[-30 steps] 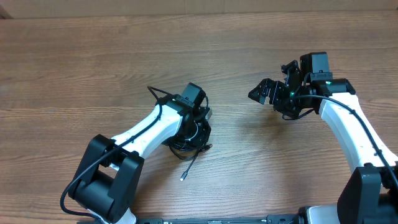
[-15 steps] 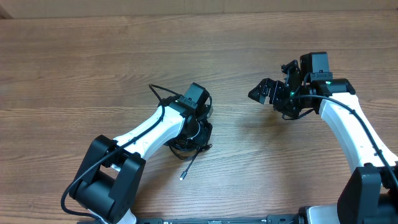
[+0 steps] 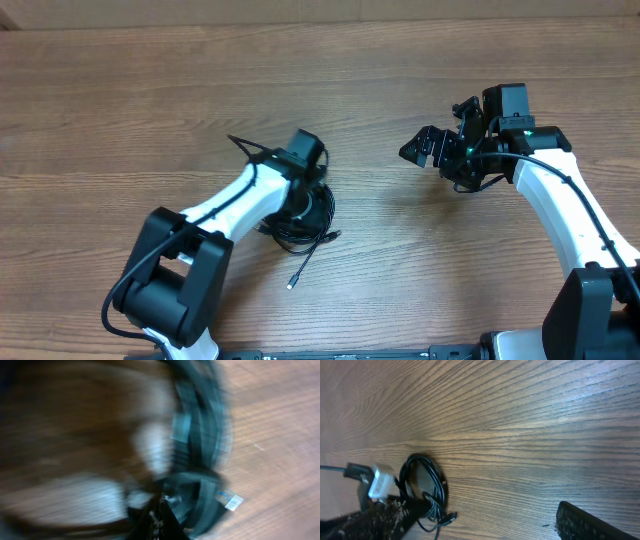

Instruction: Untangle cables

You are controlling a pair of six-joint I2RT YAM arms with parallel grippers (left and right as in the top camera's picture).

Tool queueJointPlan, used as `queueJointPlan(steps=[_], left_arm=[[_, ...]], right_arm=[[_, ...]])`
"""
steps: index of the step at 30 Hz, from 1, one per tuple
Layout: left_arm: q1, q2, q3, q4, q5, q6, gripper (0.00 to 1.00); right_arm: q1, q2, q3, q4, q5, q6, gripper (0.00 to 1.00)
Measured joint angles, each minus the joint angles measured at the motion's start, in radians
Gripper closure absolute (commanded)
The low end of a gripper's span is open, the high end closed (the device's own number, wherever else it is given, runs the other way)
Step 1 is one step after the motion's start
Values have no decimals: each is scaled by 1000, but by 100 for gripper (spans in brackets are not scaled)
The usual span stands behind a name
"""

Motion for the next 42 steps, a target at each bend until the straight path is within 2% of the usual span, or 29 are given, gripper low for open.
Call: queueJointPlan(steps=[7, 15, 21, 30, 35, 42], left_arm=[[101, 1, 11, -18, -60, -6, 96], [110, 1, 161, -150, -82, -6, 96], [38, 1, 173, -190, -72, 5, 96], [-107, 1, 103, -85, -132, 1, 96], [-129, 1, 76, -28, -227, -15, 96], [-128, 1, 76, -28, -271, -25, 96]], right_arm=[[0, 0, 0, 0, 0, 0, 0], [0, 0, 0, -2, 0, 0, 0], [0, 0, 0, 0, 0, 0, 0], [0, 0, 0, 0, 0, -1, 0], [0, 0, 0, 0, 0, 0, 0], [0, 0, 0, 0, 0, -1, 0]])
